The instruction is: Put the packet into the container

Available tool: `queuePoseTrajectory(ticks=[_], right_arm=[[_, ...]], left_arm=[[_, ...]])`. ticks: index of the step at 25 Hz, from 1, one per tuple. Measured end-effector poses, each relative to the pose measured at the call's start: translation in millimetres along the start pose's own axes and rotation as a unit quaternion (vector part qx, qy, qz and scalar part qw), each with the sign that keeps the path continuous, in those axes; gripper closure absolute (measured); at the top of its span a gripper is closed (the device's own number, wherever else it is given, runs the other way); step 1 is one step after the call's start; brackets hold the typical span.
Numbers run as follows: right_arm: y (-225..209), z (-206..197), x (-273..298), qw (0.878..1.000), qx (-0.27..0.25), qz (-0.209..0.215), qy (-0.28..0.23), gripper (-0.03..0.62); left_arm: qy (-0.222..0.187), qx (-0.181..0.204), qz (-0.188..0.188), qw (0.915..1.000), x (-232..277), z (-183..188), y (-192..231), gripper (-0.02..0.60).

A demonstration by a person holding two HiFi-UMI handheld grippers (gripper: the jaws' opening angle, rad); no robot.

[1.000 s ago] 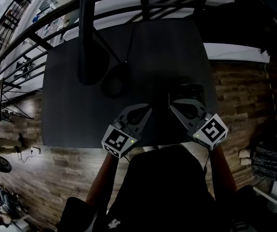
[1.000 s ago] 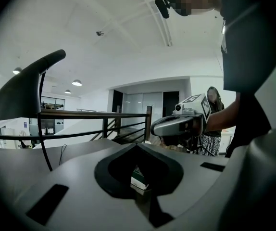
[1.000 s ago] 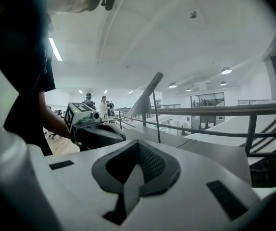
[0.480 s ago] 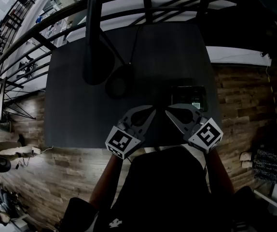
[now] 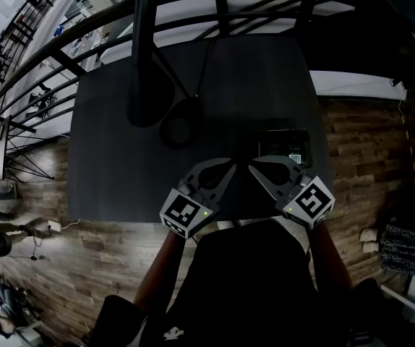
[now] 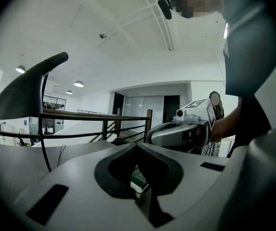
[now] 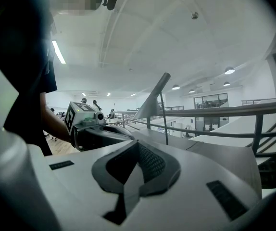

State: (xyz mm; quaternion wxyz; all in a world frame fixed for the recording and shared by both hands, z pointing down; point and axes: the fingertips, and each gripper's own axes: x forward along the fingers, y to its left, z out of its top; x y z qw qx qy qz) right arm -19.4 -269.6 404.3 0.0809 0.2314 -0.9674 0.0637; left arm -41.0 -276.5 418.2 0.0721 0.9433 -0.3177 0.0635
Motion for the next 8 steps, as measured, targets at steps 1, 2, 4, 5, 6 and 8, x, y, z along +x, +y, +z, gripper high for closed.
queuePoseTrajectory(ticks=[1, 2, 4, 5, 6, 8], right_arm=[[-0.3, 0.1, -0.2, 1.000, 0.000, 0.000, -0.001, 0.589], [-0.3, 0.3, -0.6, 1.000, -0.001, -0.001, -0.001, 0.589], [-0.2, 0.9, -1.4, 1.000, -0.003, -0.001, -0.002, 0.589], [-0.5, 1.1, -1.5, 1.000, -0.004, -0.001, -0.001, 0.589], [-0.8, 1.4, -1.4, 1.000, -0.004, -0.001, 0.000, 0.589], [-1.5, 1.9, -1.1, 1.000, -0.004, -0.002, 0.002, 0.589]], left_arm=[[0.000, 0.000, -0.001, 1.0000, 0.3, 0.1, -0.4, 0.577], [0.000, -0.001, -0.001, 1.0000, 0.6, 0.2, -0.9, 0.577], [0.000, -0.002, 0.000, 1.0000, 1.2, 0.6, -1.0, 0.577], [-0.001, -0.003, 0.002, 1.0000, 1.5, 1.1, 0.2, 0.577], [-0.002, -0.005, 0.004, 1.0000, 1.6, 1.9, 1.8, 0.577], [-0.005, -0.011, 0.009, 0.9999, 1.2, 3.7, 5.2, 0.577]])
